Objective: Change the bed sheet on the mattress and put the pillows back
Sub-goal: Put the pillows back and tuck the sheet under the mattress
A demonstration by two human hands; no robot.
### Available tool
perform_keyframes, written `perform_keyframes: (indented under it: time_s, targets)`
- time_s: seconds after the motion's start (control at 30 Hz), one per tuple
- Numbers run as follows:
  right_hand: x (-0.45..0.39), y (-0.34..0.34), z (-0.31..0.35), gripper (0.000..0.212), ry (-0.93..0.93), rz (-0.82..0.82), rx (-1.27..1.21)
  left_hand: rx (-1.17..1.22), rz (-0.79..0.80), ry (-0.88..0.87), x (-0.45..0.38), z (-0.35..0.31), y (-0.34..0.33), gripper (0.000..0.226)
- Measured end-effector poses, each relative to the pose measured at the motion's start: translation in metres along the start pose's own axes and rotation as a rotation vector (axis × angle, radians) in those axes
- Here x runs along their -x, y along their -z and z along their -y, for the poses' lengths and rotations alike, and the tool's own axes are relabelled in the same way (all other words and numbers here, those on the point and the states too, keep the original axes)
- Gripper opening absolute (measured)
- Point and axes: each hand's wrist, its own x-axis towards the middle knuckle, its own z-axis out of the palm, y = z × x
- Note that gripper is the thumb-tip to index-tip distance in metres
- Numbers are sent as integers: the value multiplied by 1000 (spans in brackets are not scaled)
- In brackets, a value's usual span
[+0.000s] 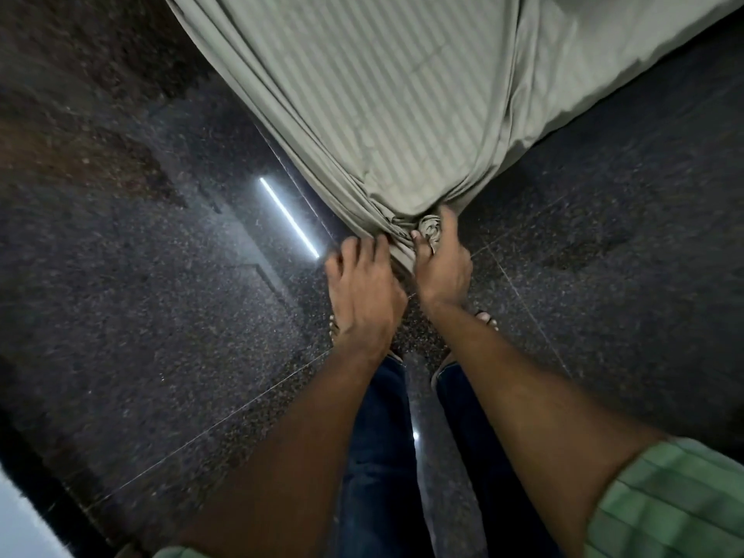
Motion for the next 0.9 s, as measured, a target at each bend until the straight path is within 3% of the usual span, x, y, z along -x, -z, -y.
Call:
perform_keyframes:
  time_s: [0.13,0.2,0.27,0.4,0.57,0.63,0.67,0.73,0.8,0.83,0.9]
  targets:
    - [4,-3,-20,44,459,125,428,-112,132,-104,-2,-1,-4,56]
    - [8,-8,-37,57,570,231,590,-84,116,-77,-4,5,-3,47]
    - [9,-15,-43,65,549,251,709,-3,19,-84,-8,16,-2,35]
    - [1,-36,-16,24,486,337,980,63,-98,-225,-18,35,0,32]
    - [-14,-51,-2,25,522,418,1045,-30,12,-213,-36,43,-5,35]
    - [-27,-49,-14,29,386,473,1124,-81,71,-209,-43,40,-3,40]
    - [-33,-48,-27,34,225,501,1142,-111,94,-210,-45,37,-2,43]
    - [-40,-41,-52,53,-268,532,912,-157,114,-228,-50,32,1,42]
    - [-35,-38,-68,65,-726,459,223,-119,100,-230,-55,32,5,33]
    - [-29,-42,-74,64,-871,407,-160,-71,83,-226,-57,33,7,28]
    - [-20,-48,-71,58,-977,387,-642,136,50,-145,-53,29,11,22]
